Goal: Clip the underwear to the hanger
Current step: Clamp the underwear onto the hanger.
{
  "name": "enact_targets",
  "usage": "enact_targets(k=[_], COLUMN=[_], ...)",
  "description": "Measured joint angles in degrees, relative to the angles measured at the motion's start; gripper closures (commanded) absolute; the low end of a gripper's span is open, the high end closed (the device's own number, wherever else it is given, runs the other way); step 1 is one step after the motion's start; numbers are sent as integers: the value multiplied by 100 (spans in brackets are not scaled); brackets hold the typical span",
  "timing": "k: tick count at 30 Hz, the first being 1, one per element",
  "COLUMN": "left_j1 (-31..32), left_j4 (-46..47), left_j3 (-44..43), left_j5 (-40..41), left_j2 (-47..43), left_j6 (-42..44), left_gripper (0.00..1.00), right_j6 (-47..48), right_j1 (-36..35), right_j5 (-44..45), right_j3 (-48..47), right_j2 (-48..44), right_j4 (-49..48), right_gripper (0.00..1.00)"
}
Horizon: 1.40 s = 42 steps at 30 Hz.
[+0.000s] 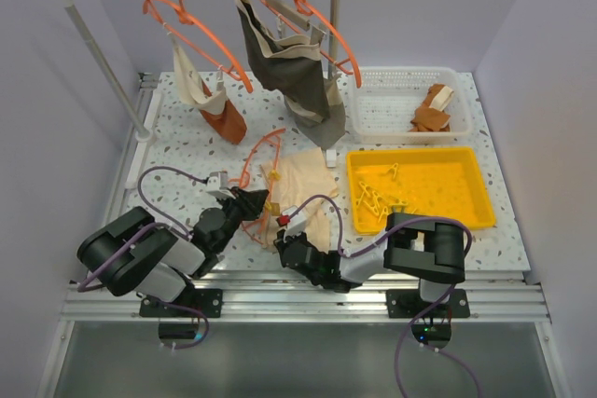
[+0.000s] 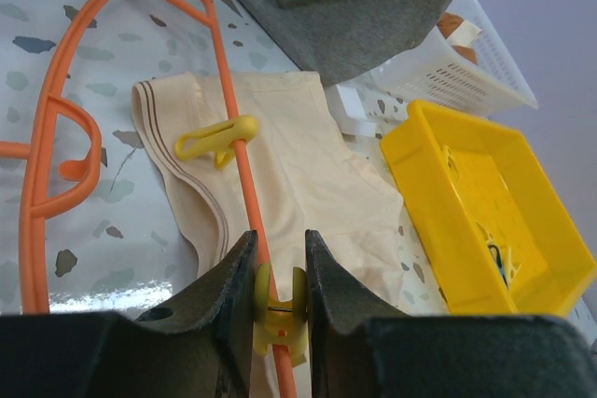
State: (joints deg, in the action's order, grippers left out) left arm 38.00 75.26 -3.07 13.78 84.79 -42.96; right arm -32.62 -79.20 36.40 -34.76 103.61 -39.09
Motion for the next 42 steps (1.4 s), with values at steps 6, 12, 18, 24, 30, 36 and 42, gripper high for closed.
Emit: enact_targets(k=[6,12,18,24,30,36,42], left_j1=[0,0,0,0,0,-2,-2], left_j4=[7,15,-11,-4,0,0,2], left_j3=[0,0,0,0,0,0,0], left_j5=[24,-35,-76,-114,-225,-356,-466], left_j2=[-210,37,302,247,247,356,404], left_j6=[2,-4,-79,-101,-179,-317,-407], left_gripper=[100,100,100,100,100,100,100], right_j6=[0,0,2,4,9,26,109], right_j1=[-2,-2,-2,-2,-2,-2,-2], right_j5=[2,2,2,-2,-2,-9,-42], right_j3=[0,0,0,0,0,0,-4], right_j2=[-7,-15,-15,-15,-15,-15,-15], right_j4=[9,17,15,15,15,15,15], right_gripper=[100,100,100,100,100,100,100])
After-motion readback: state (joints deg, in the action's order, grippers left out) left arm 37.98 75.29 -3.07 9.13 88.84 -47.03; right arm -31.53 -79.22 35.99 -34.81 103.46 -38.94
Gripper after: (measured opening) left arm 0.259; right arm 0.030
